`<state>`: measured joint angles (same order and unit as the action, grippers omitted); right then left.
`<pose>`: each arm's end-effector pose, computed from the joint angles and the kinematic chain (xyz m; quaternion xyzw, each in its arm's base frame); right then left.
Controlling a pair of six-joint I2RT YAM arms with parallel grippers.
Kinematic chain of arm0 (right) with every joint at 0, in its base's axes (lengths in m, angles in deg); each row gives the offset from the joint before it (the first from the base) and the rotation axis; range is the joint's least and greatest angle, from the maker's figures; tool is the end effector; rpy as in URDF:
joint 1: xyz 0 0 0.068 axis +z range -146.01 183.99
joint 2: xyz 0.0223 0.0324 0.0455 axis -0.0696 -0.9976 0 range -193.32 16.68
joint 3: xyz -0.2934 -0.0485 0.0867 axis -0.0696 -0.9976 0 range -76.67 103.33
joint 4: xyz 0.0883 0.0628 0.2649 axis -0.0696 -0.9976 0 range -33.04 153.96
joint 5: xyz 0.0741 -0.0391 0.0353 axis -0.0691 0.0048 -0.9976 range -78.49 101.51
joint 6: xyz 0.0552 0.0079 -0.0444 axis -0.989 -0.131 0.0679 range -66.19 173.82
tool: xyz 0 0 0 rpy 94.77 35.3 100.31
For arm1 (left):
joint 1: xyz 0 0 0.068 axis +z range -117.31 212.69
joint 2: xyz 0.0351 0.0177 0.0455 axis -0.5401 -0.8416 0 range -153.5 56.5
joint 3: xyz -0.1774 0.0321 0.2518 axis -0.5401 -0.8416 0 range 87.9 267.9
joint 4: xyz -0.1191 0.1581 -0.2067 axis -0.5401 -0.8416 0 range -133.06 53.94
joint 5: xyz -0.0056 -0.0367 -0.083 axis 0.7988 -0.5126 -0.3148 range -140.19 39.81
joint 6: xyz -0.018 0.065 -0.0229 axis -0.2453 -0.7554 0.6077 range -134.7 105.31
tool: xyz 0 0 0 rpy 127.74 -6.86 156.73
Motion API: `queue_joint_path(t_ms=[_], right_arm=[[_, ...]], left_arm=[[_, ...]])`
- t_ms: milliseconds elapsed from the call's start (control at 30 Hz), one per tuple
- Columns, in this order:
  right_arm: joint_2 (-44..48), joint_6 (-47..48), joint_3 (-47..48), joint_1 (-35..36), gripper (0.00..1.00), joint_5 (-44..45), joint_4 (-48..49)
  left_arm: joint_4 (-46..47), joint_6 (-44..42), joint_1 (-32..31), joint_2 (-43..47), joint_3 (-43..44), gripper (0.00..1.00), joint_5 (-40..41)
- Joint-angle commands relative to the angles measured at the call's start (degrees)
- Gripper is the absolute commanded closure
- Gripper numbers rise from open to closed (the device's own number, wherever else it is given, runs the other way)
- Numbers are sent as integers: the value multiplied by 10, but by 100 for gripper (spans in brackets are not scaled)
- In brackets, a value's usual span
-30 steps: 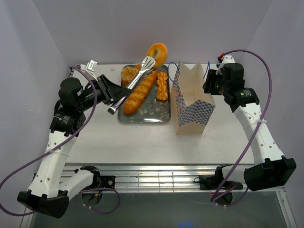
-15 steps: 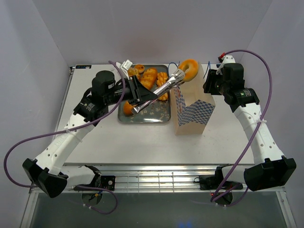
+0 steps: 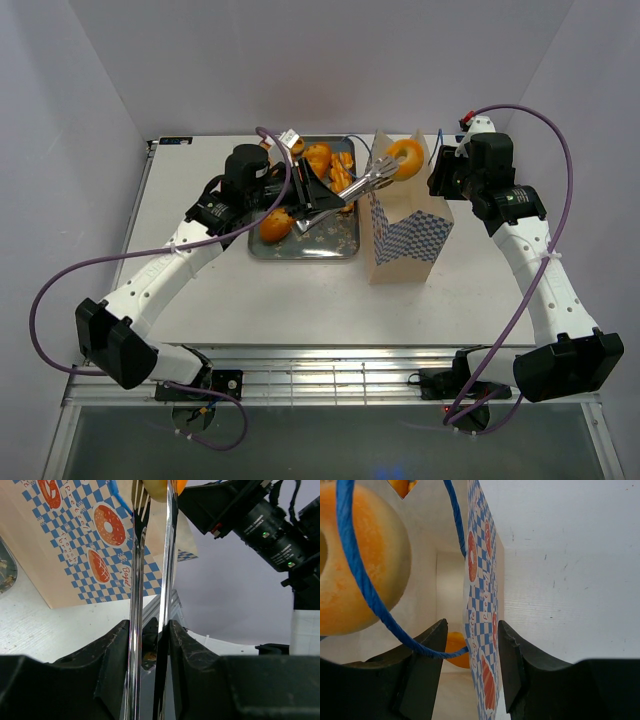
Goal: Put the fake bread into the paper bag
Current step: Place the fake bread in the paper bag.
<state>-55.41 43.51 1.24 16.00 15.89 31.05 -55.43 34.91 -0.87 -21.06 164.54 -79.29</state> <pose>0.3030 0.0599 0.4278 0.0072 0.8527 0.0689 0.5179 0.2713 -0.2144 0.4206 0.0312 0.8066 -0.5214 0.2769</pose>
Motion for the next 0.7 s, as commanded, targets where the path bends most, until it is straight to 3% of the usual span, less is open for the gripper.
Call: queue_joint_path(t_ms=[0,300,433,667], right_arm=[[7,0,26,-1,49,8,9],[1,3,29,-1,49,5,7],[2,5,30,-1,49,7,6],[5,8,20,-1,49,7,7]], left_arm=[[33,-4,-3,-2,18,52,-18],[37,-6,-3,-15,25,47,-2],[35,-10,-3,-8,37,51,10],[18,-47,-3,92,39,55,96]])
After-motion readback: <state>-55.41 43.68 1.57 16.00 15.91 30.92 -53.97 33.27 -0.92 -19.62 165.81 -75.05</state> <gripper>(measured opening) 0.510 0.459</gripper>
